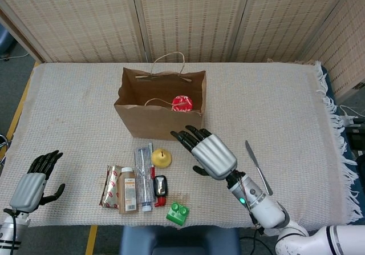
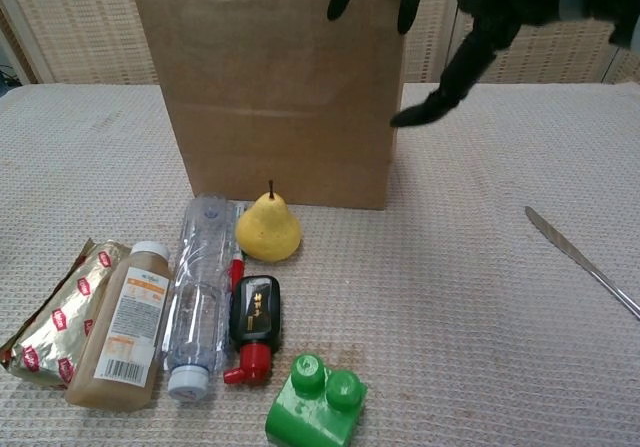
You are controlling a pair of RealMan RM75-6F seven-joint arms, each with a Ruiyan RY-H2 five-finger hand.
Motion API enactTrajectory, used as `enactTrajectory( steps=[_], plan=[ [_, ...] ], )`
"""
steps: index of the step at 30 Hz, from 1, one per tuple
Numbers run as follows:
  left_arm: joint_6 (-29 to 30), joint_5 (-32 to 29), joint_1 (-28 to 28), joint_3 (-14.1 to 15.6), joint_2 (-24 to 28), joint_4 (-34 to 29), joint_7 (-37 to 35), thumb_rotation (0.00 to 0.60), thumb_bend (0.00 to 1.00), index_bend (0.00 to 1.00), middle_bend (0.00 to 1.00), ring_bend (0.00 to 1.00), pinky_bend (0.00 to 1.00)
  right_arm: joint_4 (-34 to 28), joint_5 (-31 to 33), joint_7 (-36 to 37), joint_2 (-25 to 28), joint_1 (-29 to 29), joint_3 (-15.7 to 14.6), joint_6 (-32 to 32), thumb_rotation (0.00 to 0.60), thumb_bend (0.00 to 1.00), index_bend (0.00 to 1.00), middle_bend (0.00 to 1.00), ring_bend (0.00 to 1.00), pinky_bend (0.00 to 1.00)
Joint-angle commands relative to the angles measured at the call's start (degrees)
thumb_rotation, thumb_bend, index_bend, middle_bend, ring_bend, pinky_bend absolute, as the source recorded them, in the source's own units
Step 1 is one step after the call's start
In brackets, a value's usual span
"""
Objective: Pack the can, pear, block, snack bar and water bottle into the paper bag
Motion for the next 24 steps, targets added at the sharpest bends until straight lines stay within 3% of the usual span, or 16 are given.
enactTrajectory(
  steps=[1,11,16,24],
  plan=[
    [-0.1,-0.1,0.0,0.0,-0.1,-0.1,0.4,0.600,0.37,0.00,0.00,0.00,0.05,2.1,8.4,-6.1,-2.6,2.7,-3.2,-3.8,0.600,0.00,0.00,0.05,0.00,0.16],
    [-0.3,0.4,-0.2,0.1,0.4,0.2,-1.6,0.600,0.37,0.00,0.00,0.00,0.05,19.5,22.3,-15.9,-22.3,11.1,-1.9,-1.6,0.600,0.00,0.00,0.05,0.00,0.15],
    [-0.3,0.7,-0.3,0.2,0.5,0.2,-2.5,0.600,0.37,0.00,0.00,0.00,0.05,27.9,25.1,-16.1,-29.9,14.0,-0.5,-2.1,0.600,0.03,0.01,0.05,0.00,0.16],
    [-0.5,0.8,-0.3,0.3,0.8,0.1,-3.3,0.600,0.37,0.00,0.00,0.00,0.05,41.1,23.7,-13.1,-40.0,17.0,1.2,-3.1,0.600,0.10,0.11,0.06,0.05,0.20]
  ],
)
